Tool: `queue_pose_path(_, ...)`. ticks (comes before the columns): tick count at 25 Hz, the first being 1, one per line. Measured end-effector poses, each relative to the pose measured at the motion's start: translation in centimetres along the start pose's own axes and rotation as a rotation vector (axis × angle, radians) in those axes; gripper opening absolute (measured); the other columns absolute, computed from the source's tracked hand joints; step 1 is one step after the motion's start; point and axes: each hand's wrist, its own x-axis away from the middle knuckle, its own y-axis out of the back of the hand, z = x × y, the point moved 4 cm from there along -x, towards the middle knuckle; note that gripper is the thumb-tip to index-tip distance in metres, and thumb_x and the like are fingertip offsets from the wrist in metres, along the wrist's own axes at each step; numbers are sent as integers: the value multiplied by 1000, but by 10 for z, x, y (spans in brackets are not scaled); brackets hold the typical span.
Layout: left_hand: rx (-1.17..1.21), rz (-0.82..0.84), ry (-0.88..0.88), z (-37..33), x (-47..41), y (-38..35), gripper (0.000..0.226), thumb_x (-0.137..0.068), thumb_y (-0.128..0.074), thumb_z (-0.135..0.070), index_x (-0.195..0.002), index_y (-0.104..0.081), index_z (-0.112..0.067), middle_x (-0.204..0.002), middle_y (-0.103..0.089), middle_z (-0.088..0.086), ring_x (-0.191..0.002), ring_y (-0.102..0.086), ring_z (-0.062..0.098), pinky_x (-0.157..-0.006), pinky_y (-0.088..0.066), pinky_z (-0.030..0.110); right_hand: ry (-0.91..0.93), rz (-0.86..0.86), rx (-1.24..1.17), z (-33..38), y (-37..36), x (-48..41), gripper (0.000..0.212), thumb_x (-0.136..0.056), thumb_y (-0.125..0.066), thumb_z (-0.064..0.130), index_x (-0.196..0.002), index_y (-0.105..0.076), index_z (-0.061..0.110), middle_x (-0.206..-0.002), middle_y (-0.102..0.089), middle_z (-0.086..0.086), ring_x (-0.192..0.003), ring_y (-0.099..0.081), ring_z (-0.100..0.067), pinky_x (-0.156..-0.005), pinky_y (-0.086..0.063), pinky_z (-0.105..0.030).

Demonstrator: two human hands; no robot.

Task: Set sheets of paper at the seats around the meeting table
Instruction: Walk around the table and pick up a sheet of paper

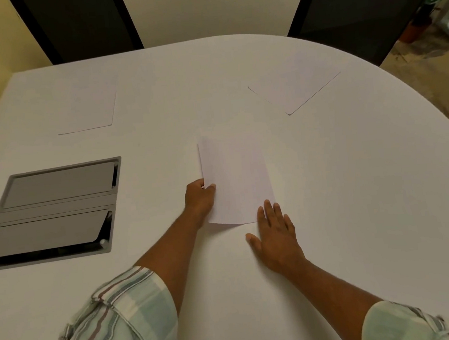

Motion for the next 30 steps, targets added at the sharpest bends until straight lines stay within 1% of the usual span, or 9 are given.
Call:
queue_pose_path(5,77,-39,-101,-1,18,2,23,-102,-56,-14,-116,-74,-19,-111,-78,3,-101,-74,27,-90,-60,39,-53,-163,-345,-5,26,4,80,-107,-40,52,-167,0,17,-176,6,-4,-162,3,-22,-129,-11,-45)
queue_pose_path(11,245,-15,-138,3,53,2,28,-103,-60,-19,-127,-74,-21,-113,-80,-4,-99,-78,22,-87,-65,38,-346,-401,-826,-25,70,21,78,-105,-49,50,-166,-15,14,-173,-21,-6,-158,-23,-24,-128,-24,-41)
queue_pose_path(14,359,-3,-110,5,79,-8,20,-103,-62,-21,-115,-76,-29,-107,-82,-10,-96,-79,19,-82,-64,34,-564,-469,-1112,-36,84,39,76,-101,-61,46,-162,-28,15,-160,-45,-8,-142,-50,-27,-115,-44,-40)
queue_pose_path(16,423,4,-88,7,95,-20,19,-104,-63,-21,-117,-76,-26,-112,-82,-7,-100,-79,22,-88,-64,40,-708,-500,-1396,-42,84,59,74,-98,-69,45,-158,-33,20,-143,-60,-7,-124,-64,-28,-107,-53,-42)
queue_pose_path(19,507,11,-56,8,126,-48,21,-105,-63,-20,-122,-75,-23,-118,-80,-2,-106,-77,27,-93,-63,46,-763,-500,-1805,-44,78,91,58,-95,-77,34,-142,-45,24,-120,-68,-9,-100,-75,-25,-90,-63,-41)
queue_pose_path(21,546,32,-40,12,149,-71,17,-105,-64,-20,-115,-75,-29,-115,-80,-4,-104,-76,25,-90,-64,43,-723,-519,-1816,-46,72,110,33,-95,-77,22,-121,-58,15,-116,-73,-13,-94,-78,-24,-79,-65,-37)
queue_pose_path(24,594,122,-5,19,189,-112,20,-105,-64,-15,-113,-74,-30,-111,-82,-7,-101,-78,21,-87,-63,39,-754,-622,-1695,-71,74,145,18,-97,-72,11,-114,-64,9,-111,-77,-11,-91,-79,-21,-73,-65,-32)
queue_pose_path(28,642,215,31,26,210,-143,29,-102,-66,-4,-125,-71,-20,-116,-82,-1,-103,-79,21,-86,-64,35,-740,-662,-1531,-117,88,186,19,-98,-69,6,-111,-66,19,-103,-79,1,-89,-78,-16,-76,-66,-34)
queue_pose_path(30,662,201,58,25,208,-147,25,-99,-69,0,-118,-73,-16,-110,-83,2,-97,-81,21,-78,-66,32,-708,-617,-1420,-142,92,207,18,-98,-68,8,-111,-65,20,-101,-79,0,-87,-78,-15,-74,-66,-33)
